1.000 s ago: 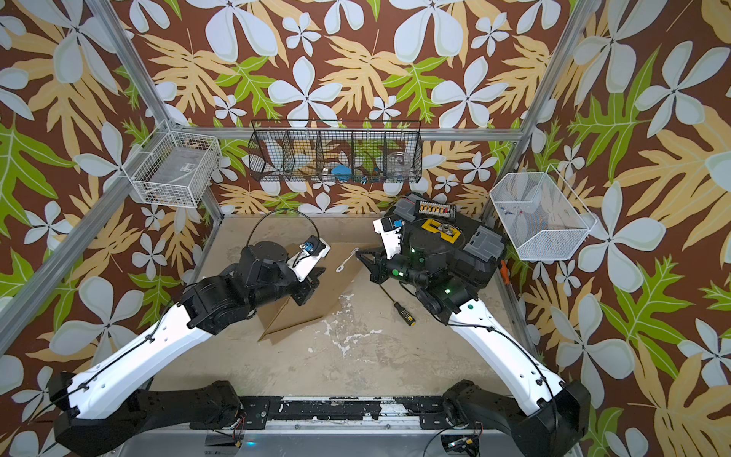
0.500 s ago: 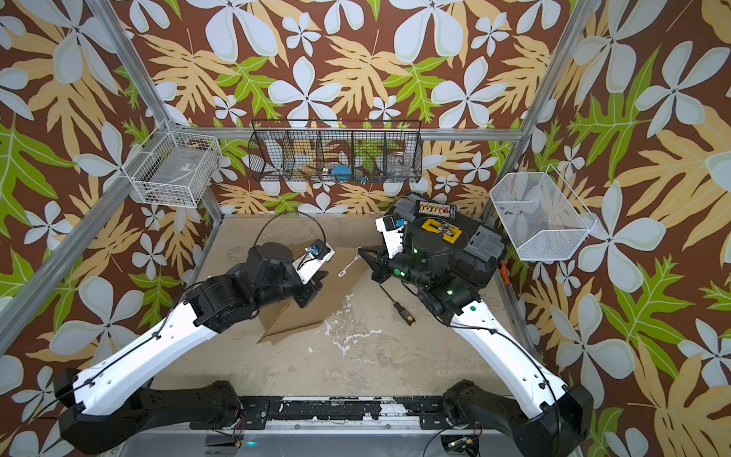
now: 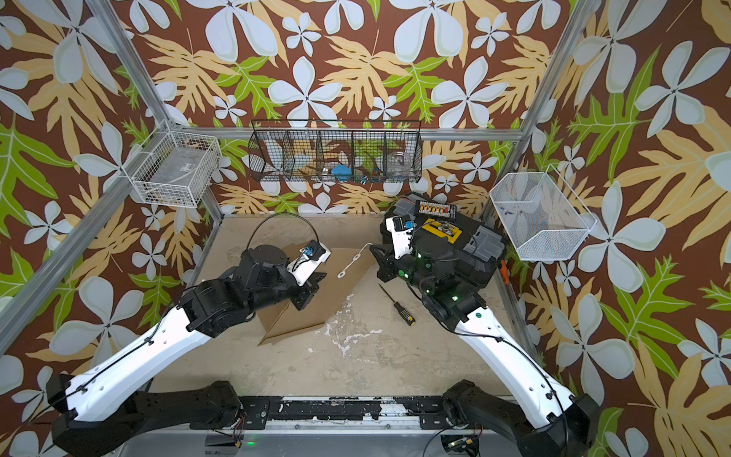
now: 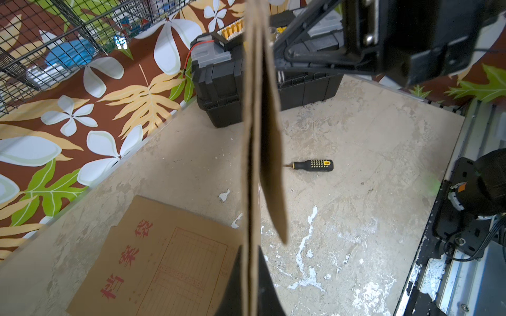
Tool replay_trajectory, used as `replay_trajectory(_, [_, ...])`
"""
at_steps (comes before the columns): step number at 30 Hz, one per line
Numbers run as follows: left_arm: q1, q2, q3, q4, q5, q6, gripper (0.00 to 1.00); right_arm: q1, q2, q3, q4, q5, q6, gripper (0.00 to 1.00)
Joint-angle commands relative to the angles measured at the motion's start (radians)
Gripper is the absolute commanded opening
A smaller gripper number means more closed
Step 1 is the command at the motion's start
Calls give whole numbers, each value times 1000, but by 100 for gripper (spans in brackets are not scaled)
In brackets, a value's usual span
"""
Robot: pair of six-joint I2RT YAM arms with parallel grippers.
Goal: Open the file bag
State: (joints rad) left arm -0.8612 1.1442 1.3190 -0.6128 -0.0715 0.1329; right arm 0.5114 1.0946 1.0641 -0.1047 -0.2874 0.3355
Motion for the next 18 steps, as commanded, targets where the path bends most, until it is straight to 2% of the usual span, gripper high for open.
replay_trajectory(1, [-1,-11,-8,79,47,-38,0,1,1,1,19,-28,-27,0])
replay_trajectory(8, [17,-12,-35,172,185,-111,0,2,-24,14,-6,-35,-60,0])
replay_trajectory(18, [102,-65,-135,329,394,-227,0,1,-55,-7,-42,61,-80,0])
